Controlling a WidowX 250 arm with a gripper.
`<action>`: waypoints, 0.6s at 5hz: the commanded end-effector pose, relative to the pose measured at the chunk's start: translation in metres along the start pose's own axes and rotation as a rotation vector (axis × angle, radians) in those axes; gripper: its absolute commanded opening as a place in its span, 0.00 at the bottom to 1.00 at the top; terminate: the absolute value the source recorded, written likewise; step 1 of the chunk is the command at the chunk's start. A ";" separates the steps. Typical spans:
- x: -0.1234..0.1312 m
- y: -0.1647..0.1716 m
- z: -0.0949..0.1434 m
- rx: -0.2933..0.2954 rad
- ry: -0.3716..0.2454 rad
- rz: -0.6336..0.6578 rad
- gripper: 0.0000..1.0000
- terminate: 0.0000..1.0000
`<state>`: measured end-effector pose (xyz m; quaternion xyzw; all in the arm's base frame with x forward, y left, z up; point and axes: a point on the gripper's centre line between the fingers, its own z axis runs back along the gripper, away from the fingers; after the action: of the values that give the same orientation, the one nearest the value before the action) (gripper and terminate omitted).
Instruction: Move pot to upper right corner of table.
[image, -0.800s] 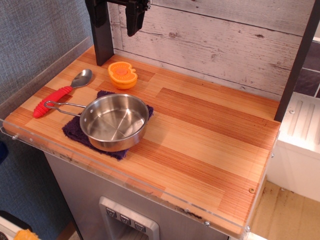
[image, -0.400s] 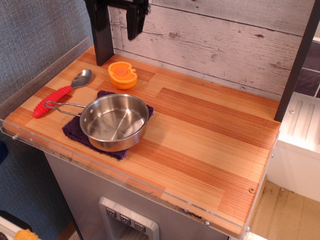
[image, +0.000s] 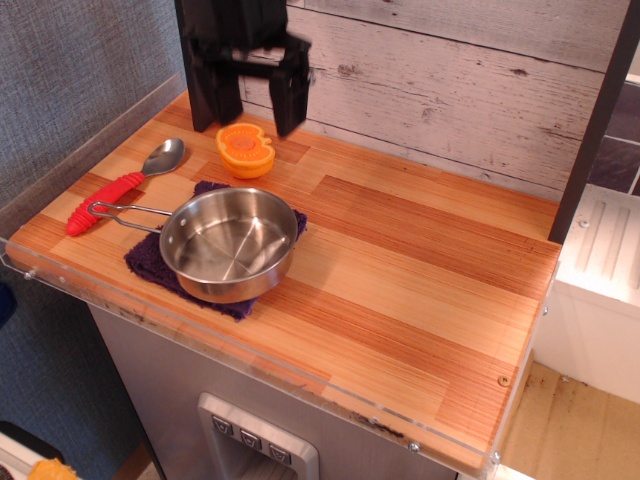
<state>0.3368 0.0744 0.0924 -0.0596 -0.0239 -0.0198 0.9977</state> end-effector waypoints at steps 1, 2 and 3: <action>-0.033 -0.034 0.012 0.049 -0.081 -0.069 1.00 0.00; -0.041 -0.046 0.012 0.074 -0.110 -0.070 1.00 0.00; -0.042 -0.054 -0.002 0.081 -0.098 -0.094 1.00 0.00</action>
<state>0.2897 0.0225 0.0866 -0.0218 -0.0611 -0.0575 0.9962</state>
